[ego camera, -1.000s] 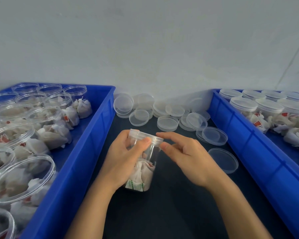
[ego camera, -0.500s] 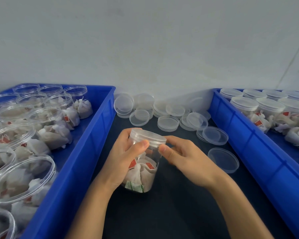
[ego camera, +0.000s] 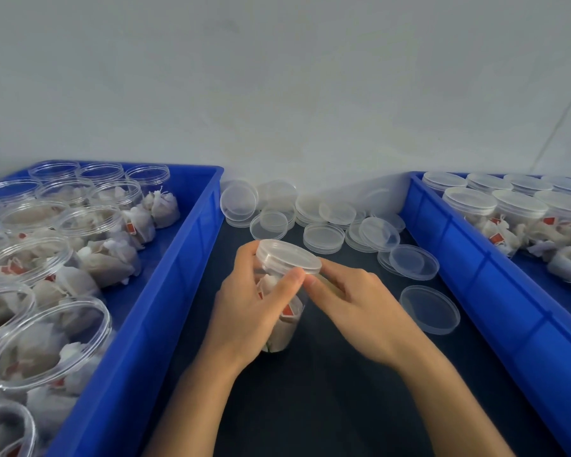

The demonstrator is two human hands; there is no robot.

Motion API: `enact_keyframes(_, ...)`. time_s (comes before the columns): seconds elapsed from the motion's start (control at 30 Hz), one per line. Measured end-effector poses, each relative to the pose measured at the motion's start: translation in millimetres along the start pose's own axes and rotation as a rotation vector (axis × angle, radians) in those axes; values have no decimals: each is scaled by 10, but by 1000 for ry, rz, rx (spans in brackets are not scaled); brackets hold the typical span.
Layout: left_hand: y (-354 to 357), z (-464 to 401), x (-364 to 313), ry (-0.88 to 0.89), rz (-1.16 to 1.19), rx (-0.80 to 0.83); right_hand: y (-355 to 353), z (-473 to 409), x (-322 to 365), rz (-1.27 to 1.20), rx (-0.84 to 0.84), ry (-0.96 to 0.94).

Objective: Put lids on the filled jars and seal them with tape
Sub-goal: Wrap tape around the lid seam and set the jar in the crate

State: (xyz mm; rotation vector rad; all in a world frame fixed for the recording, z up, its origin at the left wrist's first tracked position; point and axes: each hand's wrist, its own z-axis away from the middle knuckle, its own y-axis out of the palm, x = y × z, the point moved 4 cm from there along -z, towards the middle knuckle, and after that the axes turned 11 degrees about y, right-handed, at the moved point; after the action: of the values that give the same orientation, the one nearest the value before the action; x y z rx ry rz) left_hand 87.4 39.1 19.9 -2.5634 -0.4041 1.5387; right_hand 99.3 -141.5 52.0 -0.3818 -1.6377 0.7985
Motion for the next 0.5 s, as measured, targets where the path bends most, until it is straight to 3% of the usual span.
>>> enact_keyframes(0.1, -24, -11, 19, -28, 34, -40, -35, 19, 1, -86, 68, -22)
enact_keyframes(0.5, -86, -13, 29, -96, 146, -59, -93, -5, -116, 7, -50, 36)
